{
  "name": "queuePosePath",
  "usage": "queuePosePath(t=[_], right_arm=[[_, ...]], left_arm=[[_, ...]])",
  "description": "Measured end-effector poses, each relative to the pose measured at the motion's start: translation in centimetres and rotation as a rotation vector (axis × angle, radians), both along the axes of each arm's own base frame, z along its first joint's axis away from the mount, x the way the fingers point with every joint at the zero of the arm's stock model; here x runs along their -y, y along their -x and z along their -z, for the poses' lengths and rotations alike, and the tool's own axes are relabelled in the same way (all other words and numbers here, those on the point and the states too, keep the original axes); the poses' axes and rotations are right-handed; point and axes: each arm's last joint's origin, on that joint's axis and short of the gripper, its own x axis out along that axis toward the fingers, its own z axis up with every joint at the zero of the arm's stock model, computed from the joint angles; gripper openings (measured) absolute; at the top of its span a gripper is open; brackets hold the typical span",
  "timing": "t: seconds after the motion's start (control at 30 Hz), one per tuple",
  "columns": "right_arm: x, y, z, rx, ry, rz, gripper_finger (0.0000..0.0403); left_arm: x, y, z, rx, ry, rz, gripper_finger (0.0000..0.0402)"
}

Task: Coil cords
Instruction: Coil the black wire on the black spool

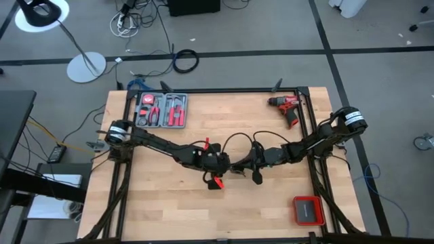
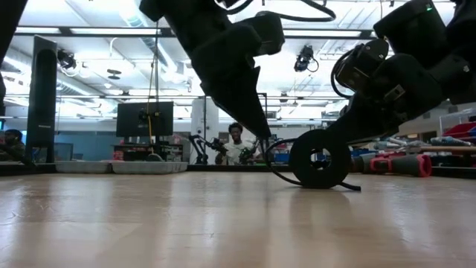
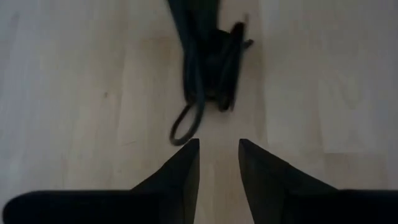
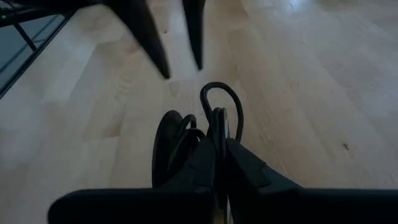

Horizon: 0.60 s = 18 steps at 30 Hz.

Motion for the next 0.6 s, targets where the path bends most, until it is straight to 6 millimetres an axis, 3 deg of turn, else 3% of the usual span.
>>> queuePosePath(t=[0.6], right_arm=[[-0.2, 0.0, -0.2, 0.038, 0.025, 0.051, 0.0014]], left_arm=[[-1.5, 0.1, -0.3, -0.013, -0.041, -0.029, 0.0115]])
